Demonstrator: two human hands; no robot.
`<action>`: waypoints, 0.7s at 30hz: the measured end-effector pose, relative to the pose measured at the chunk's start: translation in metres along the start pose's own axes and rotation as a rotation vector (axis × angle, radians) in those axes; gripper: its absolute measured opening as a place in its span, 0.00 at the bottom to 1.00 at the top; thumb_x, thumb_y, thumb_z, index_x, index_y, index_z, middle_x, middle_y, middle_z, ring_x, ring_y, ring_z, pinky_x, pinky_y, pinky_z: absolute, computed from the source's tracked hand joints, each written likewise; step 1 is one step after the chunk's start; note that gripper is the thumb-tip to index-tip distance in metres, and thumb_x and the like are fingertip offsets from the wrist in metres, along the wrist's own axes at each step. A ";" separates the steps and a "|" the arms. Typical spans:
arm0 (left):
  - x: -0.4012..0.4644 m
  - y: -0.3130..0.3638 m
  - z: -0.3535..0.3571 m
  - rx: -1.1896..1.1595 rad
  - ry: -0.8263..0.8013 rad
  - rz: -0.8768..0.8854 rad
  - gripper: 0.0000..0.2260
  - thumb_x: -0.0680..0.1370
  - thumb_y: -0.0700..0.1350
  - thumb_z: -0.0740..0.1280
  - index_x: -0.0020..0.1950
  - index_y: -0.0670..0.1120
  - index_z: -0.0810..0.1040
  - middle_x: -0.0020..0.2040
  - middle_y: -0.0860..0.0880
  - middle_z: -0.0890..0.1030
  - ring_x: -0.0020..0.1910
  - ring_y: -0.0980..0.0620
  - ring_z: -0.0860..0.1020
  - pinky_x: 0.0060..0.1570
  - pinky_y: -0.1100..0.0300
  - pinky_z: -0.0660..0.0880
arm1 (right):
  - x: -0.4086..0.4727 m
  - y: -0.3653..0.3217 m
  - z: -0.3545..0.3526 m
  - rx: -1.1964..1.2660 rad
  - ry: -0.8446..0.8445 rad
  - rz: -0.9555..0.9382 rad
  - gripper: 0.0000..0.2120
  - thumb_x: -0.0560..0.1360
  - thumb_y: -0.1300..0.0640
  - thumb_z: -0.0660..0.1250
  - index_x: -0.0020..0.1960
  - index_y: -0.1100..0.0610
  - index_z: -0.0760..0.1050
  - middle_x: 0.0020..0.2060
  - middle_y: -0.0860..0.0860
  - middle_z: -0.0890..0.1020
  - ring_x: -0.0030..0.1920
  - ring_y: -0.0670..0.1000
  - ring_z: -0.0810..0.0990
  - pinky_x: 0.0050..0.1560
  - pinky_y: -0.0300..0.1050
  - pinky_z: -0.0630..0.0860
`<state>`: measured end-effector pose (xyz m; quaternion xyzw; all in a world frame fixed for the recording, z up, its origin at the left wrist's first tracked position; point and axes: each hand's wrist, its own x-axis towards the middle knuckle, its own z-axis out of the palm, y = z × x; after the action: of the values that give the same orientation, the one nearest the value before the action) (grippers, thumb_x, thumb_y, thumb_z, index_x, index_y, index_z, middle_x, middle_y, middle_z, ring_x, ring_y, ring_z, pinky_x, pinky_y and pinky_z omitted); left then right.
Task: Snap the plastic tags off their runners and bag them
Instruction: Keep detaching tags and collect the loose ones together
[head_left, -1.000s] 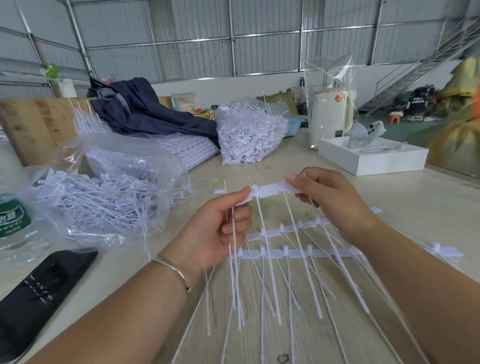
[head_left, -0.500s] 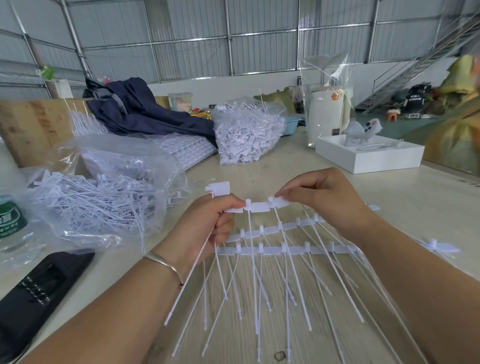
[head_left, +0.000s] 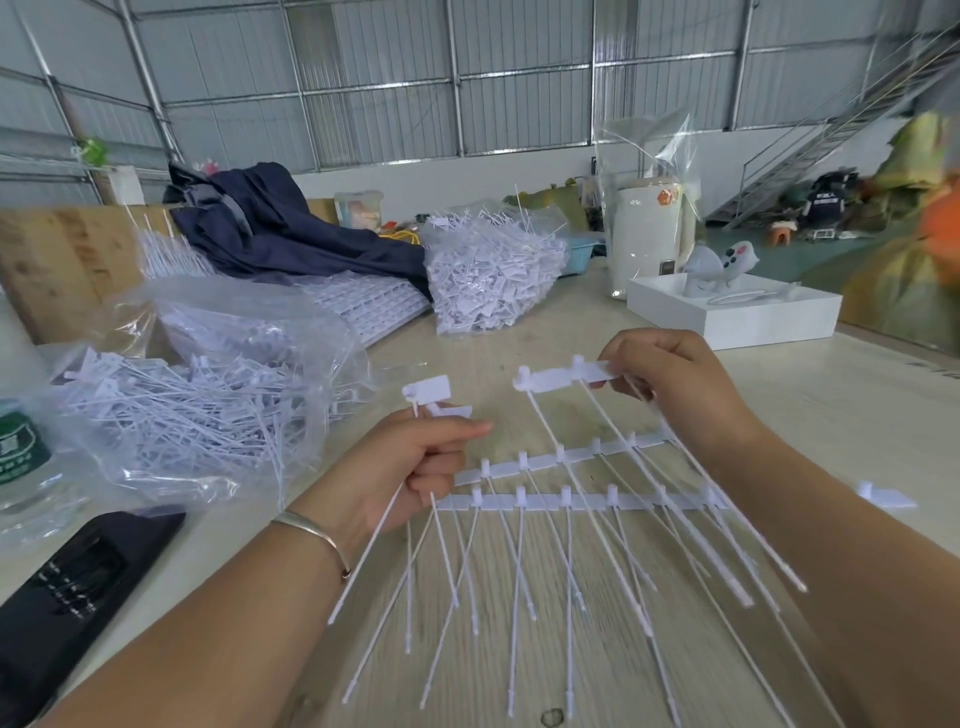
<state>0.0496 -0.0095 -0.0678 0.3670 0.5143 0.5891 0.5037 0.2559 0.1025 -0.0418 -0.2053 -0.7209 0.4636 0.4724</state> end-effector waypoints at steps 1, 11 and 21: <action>0.001 0.000 0.001 -0.046 0.004 -0.001 0.17 0.67 0.38 0.71 0.32 0.50 0.63 0.27 0.53 0.57 0.20 0.59 0.56 0.17 0.68 0.52 | 0.000 0.000 0.002 -0.009 -0.008 -0.009 0.17 0.69 0.63 0.62 0.23 0.52 0.73 0.24 0.47 0.67 0.33 0.50 0.67 0.41 0.41 0.66; -0.002 0.002 0.007 -0.180 0.045 -0.170 0.20 0.78 0.61 0.59 0.45 0.44 0.73 0.28 0.52 0.63 0.19 0.59 0.58 0.14 0.69 0.53 | -0.003 0.008 0.016 -0.302 -0.073 0.013 0.12 0.75 0.62 0.62 0.33 0.57 0.69 0.24 0.44 0.65 0.26 0.43 0.63 0.27 0.34 0.59; -0.006 0.005 0.009 0.023 0.072 0.052 0.10 0.67 0.45 0.74 0.25 0.50 0.80 0.29 0.54 0.57 0.23 0.59 0.54 0.18 0.68 0.51 | -0.007 0.008 0.021 -0.469 -0.168 -0.028 0.12 0.79 0.60 0.60 0.37 0.54 0.68 0.29 0.52 0.69 0.32 0.49 0.66 0.37 0.46 0.63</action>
<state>0.0586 -0.0127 -0.0607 0.3648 0.5291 0.6088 0.4650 0.2395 0.0913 -0.0551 -0.2601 -0.8483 0.2922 0.3567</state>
